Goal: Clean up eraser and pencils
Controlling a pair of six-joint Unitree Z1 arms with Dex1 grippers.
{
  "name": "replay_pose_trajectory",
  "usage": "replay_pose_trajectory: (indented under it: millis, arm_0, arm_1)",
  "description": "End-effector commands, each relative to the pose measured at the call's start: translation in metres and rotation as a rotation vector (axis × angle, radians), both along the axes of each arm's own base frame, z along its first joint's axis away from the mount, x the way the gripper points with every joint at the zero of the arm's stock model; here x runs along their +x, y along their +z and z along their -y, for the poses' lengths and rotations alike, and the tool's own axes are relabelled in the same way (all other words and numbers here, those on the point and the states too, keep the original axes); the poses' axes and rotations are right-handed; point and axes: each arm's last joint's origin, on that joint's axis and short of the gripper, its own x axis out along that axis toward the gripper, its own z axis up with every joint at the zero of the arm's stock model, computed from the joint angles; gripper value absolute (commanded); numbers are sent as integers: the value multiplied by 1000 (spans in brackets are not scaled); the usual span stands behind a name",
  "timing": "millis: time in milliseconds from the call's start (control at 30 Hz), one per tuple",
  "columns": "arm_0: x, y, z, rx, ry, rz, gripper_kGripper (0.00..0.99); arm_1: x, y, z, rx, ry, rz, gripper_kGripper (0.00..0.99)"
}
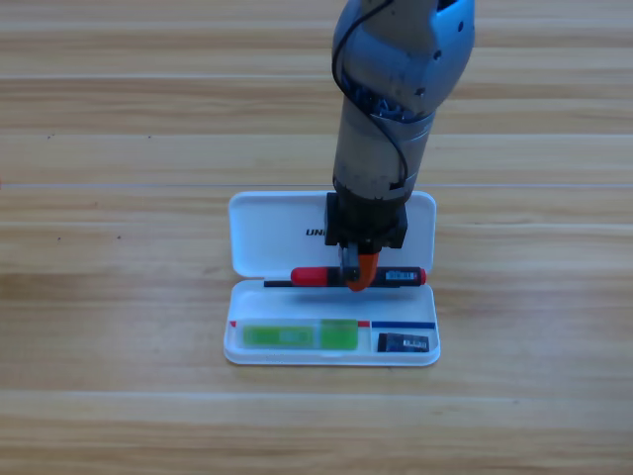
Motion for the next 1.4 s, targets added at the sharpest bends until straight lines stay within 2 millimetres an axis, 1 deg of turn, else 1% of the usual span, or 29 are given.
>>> replay_pose_trajectory:
  millis: [33,267,300,333,400,433,467,533,667,733,800,867,933,1000,1067,1133,1167,1233,1267,1333,1400]
  arm_0:
    - [-5,-6,-6,-10,23,-4,990]
    - [-5,-6,-6,-9,25,-4,990]
    - [-5,-6,-6,-9,25,-5,990]
    - [-5,-6,-6,-9,24,-5,990]
    - [-5,-6,-6,-10,26,-4,990]
    - [-5,-7,-6,-10,26,-4,990]
    - [-5,-7,-6,-9,26,-6,990]
    - [-5,-7,-6,-9,26,-6,990]
    - [-4,-9,-6,-8,26,-10,990]
    - [-4,-11,-6,-7,27,-13,990]
    - [-4,-11,-6,-9,26,-10,990]
    - [-2,-12,-5,-14,29,-14,990]
    - [2,-14,-3,-28,32,-19,990]
    - [8,-19,1,-41,21,-30,989]
    - [18,-26,4,-46,20,-36,959]
    - [33,-34,10,-59,21,-60,900]
    - [42,-38,14,-67,17,-69,865]
    - [62,-50,22,-77,23,-94,805]
    - [72,-56,26,-78,24,-102,782]
    - [92,-69,33,-81,23,-129,710]
    - [109,-84,40,-82,19,-146,629]
  arm_1:
    - [-4,-30,-12,-52,26,-33,0]
    - [-3,-31,-14,-50,24,-34,0]
    - [-3,-32,-14,-51,24,-35,29]
    - [-3,-32,-14,-49,23,-35,204]
    - [-3,-32,-14,-52,23,-36,621]
    - [-3,-32,-14,-52,20,-36,784]
    - [-3,-32,-14,-52,18,-36,833]
    - [-3,-31,-14,-50,17,-37,874]
    - [-4,-27,-13,-41,19,-33,879]
    - [-5,-21,-12,-31,19,-31,890]
    - [-9,-10,-7,-16,21,-36,890]
    - [-18,11,0,10,29,-63,890]
    - [-32,45,14,59,34,-88,890]
    - [-51,82,37,107,21,-86,890]
    - [-75,120,69,165,19,-79,890]
    - [-104,151,106,226,29,-77,890]
    - [-119,164,124,253,35,-73,890]
    - [-143,180,161,295,33,-63,888]
    - [-151,183,177,306,25,-60,890]
    - [-160,181,202,325,-6,-76,891]
    - [-161,171,214,366,-34,-107,922]
